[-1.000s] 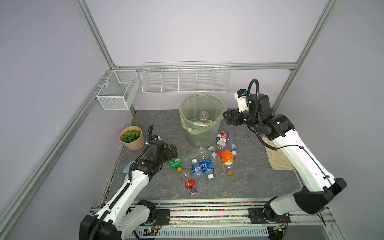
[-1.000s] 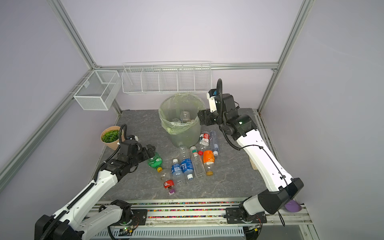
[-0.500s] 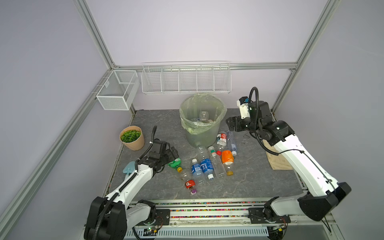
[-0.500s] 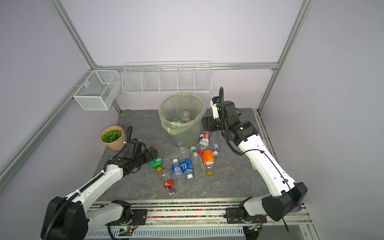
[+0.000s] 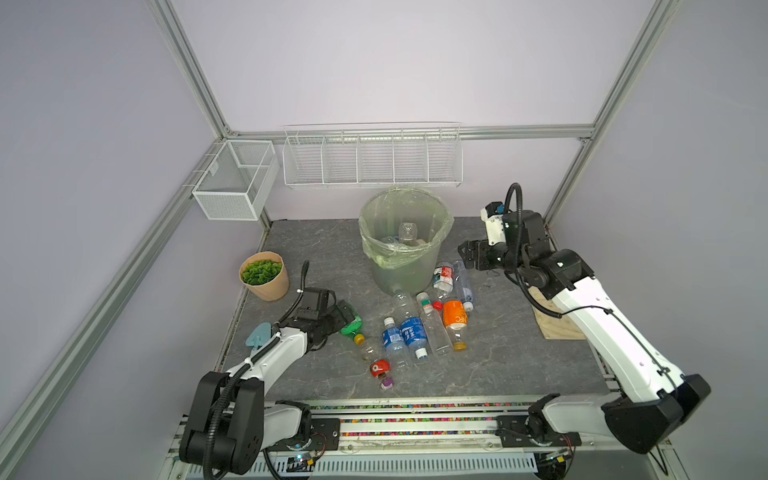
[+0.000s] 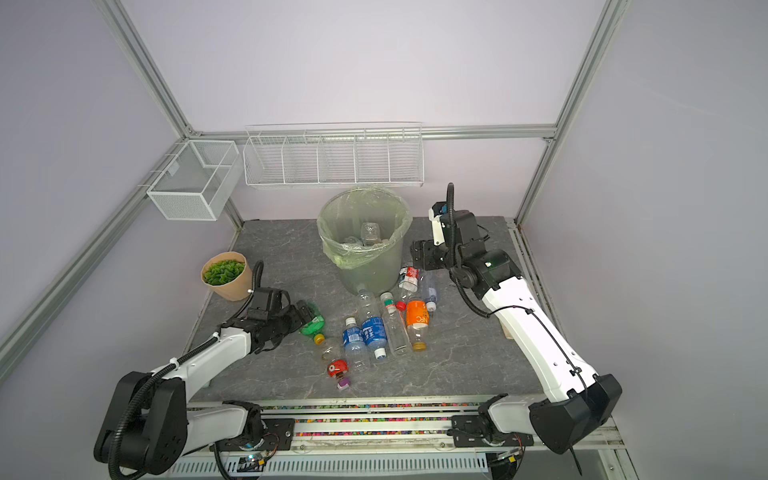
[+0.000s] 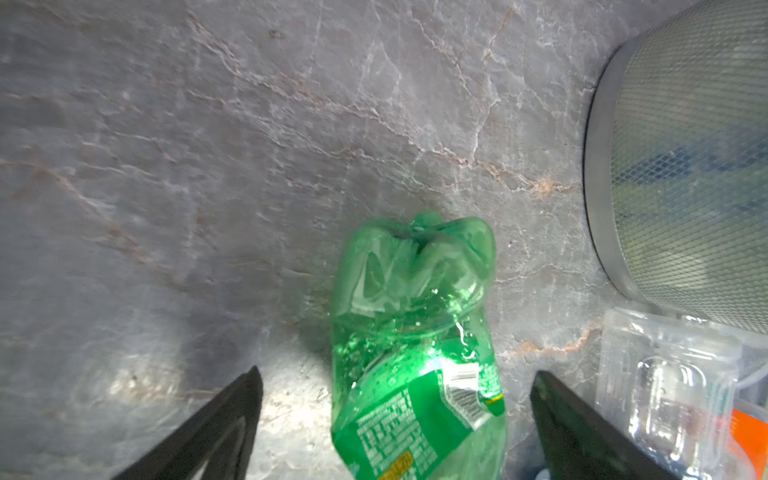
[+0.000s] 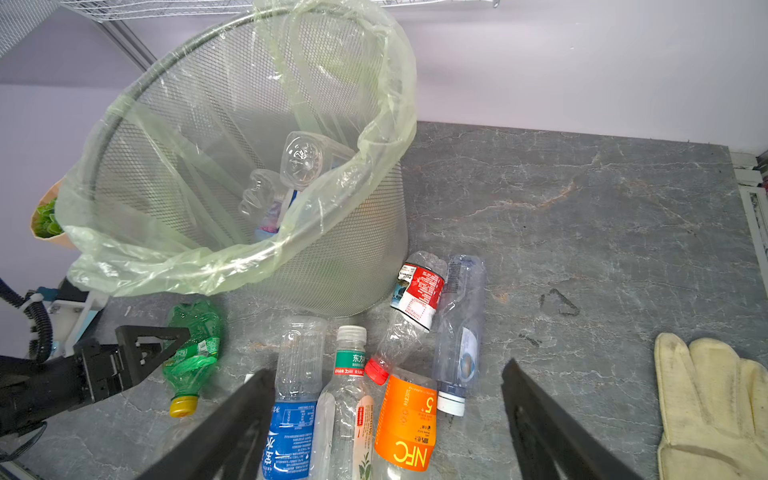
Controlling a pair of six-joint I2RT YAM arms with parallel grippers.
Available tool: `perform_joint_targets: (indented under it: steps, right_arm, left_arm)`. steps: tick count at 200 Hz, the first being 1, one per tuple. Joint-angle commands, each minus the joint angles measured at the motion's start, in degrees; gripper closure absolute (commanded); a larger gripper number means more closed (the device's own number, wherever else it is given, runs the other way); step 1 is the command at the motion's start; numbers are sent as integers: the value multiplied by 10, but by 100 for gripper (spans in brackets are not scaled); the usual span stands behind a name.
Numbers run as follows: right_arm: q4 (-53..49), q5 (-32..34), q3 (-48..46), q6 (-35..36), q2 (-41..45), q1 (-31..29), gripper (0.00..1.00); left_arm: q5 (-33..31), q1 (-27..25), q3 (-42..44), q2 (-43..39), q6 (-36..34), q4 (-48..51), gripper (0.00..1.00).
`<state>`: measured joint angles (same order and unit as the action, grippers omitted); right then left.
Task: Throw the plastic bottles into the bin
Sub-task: 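Withdraw the right gripper while lowering the left gripper onto the crushed green bottle, then close the left gripper on the crushed green soda bottle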
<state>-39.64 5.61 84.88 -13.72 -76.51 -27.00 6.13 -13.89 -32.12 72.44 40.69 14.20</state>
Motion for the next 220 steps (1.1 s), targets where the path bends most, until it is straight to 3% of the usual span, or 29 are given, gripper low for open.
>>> perform_joint_targets:
  steps: [1,49,98,114,133,152,220]
  right_arm:
    - [12,-11,-9,-9,12,4,12]
    - [13,-10,-16,-9,15,5,12]
    - [16,-12,-18,-13,16,8,12]
    - [17,-13,-19,-14,16,7,12]
    - [17,-13,-22,-15,18,9,12]
    - [17,-14,-24,-15,20,10,12]
    - [15,-13,-38,-17,35,13,12]
  left_arm:
    - [25,3,4,21,12,-36,0]
    - [68,4,-13,78,7,-54,6]
    - [69,4,-16,95,6,-62,15]
    - [68,4,-15,101,4,-64,23]
    - [69,4,-12,114,4,-71,44]
    - [69,3,-6,132,7,-86,55]
    - [48,4,-15,100,4,-60,74]
